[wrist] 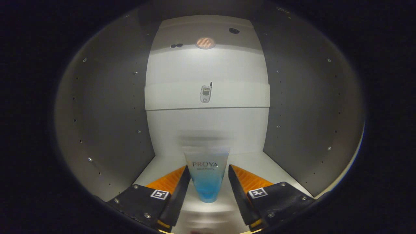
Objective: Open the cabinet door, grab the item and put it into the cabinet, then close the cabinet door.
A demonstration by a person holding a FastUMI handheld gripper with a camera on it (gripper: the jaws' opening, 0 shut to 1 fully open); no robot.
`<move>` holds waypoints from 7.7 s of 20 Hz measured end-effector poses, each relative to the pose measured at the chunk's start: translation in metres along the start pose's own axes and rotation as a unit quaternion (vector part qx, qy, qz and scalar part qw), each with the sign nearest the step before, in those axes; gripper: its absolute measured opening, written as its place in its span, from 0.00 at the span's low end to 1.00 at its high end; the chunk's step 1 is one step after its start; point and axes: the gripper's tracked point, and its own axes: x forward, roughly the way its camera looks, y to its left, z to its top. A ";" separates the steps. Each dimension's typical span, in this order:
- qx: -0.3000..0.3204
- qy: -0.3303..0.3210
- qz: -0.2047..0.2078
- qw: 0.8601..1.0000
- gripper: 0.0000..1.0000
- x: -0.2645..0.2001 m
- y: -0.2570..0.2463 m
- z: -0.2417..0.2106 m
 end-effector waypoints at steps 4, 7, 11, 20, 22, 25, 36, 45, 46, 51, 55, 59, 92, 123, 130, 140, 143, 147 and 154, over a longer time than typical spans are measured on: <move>-0.014 -0.022 -0.006 1.000 0.89 -0.010 0.002 0.012; 0.004 -0.028 0.002 1.000 0.93 -0.018 0.005 0.017; 0.018 -0.038 -0.002 0.999 0.93 -0.035 -0.003 0.025; 0.027 -0.060 0.011 0.998 0.93 -0.133 -0.005 0.044; 0.041 -0.065 0.017 0.997 0.93 -0.173 -0.005 0.044; 0.037 -0.070 0.021 0.997 0.93 -0.222 -0.014 0.036; 0.020 -0.089 0.062 0.994 0.93 -0.367 -0.054 0.022; 0.031 -0.128 0.141 0.981 0.92 -0.477 -0.128 0.031; 0.026 -0.138 0.147 0.979 0.93 -0.488 -0.139 0.033; 0.012 -0.174 0.126 0.977 0.91 -0.534 -0.196 0.043; 0.022 -0.145 0.049 0.988 0.91 -0.511 -0.252 0.036; 0.097 -0.126 0.011 0.987 0.91 -0.486 -0.290 0.044; 0.069 -0.106 0.164 0.978 0.91 -0.468 -0.153 0.040; 0.052 -0.060 0.177 0.981 0.95 -0.359 0.043 0.039; 0.047 -0.056 0.133 0.988 0.94 -0.368 0.056 0.034; 0.001 -0.065 0.040 0.997 0.93 -0.375 0.034 0.010; 0.014 -0.060 0.027 0.998 0.93 -0.370 0.017 0.000; 0.037 -0.049 0.023 0.998 0.93 -0.361 -0.002 -0.012; 0.032 -0.056 0.041 0.997 0.93 -0.349 -0.011 -0.017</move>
